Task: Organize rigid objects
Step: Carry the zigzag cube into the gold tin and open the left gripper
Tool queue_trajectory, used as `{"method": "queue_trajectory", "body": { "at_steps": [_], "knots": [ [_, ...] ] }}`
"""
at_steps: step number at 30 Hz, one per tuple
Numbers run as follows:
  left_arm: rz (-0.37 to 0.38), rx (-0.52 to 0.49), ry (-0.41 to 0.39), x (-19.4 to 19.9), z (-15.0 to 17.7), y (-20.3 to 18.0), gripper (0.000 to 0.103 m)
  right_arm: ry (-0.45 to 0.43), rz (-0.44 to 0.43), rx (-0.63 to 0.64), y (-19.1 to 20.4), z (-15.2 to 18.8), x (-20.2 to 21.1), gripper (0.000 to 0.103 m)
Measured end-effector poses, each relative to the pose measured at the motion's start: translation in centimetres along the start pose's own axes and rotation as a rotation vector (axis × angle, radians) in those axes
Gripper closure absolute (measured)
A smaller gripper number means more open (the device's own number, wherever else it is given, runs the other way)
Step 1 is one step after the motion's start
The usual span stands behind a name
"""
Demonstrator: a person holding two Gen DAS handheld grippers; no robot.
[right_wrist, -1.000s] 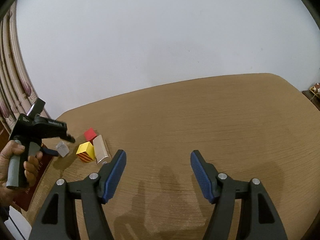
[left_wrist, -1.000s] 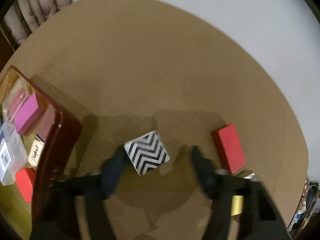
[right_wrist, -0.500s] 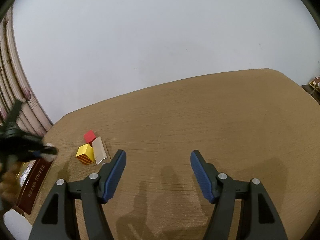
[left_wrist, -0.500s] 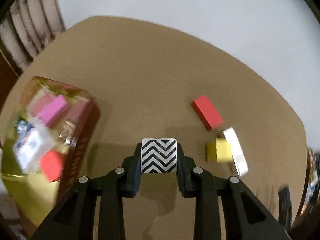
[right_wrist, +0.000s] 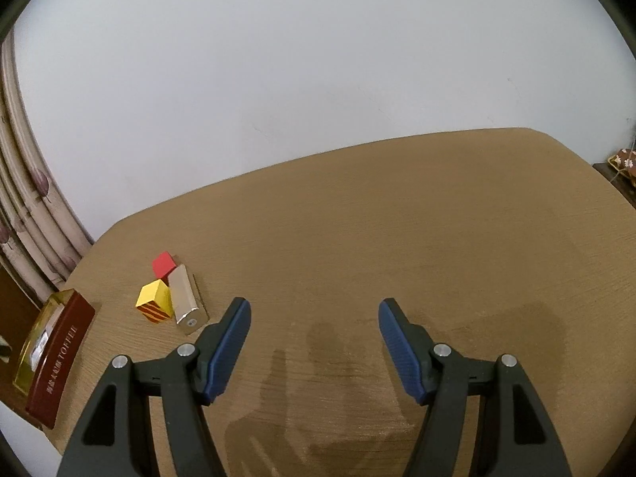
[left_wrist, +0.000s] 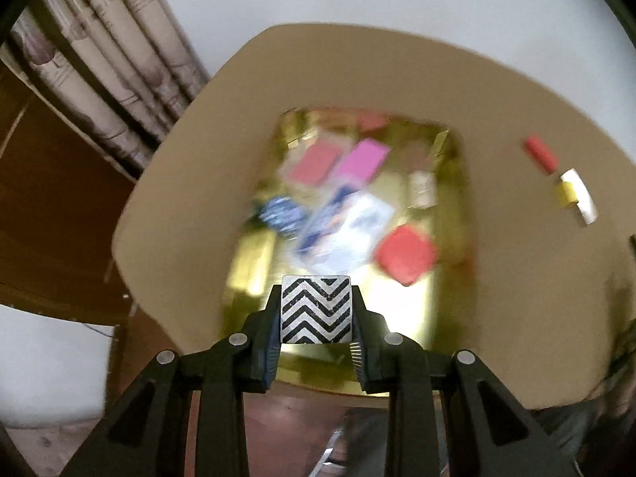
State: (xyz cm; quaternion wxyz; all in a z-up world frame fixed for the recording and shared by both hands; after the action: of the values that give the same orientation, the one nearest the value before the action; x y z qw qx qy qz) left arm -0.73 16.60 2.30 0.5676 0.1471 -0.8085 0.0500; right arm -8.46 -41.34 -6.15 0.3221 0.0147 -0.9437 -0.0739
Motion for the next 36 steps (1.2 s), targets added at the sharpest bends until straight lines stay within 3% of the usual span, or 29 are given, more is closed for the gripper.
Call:
{"method": "queue_trajectory", "body": {
  "at_steps": [8, 15, 24, 27, 29, 33, 34, 36],
  "knots": [
    [-0.023, -0.158, 0.031, -4.5, 0.4, 0.3, 0.077, 0.037, 0.017, 0.013, 0.8, 0.1, -1.3, 0.034],
    [-0.034, -0.161, 0.030, -6.3, 0.0, 1.3, 0.077, 0.055, 0.023, 0.022, 1.7, 0.0, -2.2, 0.034],
    [-0.020, -0.201, -0.015, -6.0, -0.2, 0.8, 0.065, 0.059, 0.019, 0.023, 1.7, 0.2, -2.4, 0.034],
    [-0.017, -0.179, -0.109, -3.4, -0.1, 0.8, 0.059, 0.057, 0.016, 0.022, 1.8, 0.2, -2.4, 0.034],
    [0.006, -0.154, -0.169, -1.3, 0.1, 0.5, 0.049, 0.053, 0.012, 0.023, 1.7, 0.3, -2.3, 0.034],
    [0.105, -0.066, -0.313, 4.3, 2.2, -0.8, 0.034, 0.051, -0.017, 0.045, 1.8, 0.3, -2.3, 0.034],
    [0.120, -0.056, -0.339, 5.3, 3.0, -1.3, 0.028, 0.055, -0.036, 0.060, 2.2, 0.3, -2.4, 0.034],
    [0.188, -0.030, -0.360, 6.8, 5.1, -2.7, 0.025, 0.067, -0.068, 0.092, 2.9, 0.3, -2.6, 0.034]
  ]
}}
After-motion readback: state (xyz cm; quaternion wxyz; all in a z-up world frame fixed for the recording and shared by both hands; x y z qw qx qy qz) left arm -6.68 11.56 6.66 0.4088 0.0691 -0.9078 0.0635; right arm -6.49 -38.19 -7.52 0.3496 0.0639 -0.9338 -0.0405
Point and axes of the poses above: each gripper's, at about its wrist camera, not at the fingertips, and x roughly against the way its jaws point, y to its left, z to its underside, the point moved 7 cm from there along -x, roughly the way its jaws point, and after that the axes turned 13 degrees about x, right-handed, at the moved point
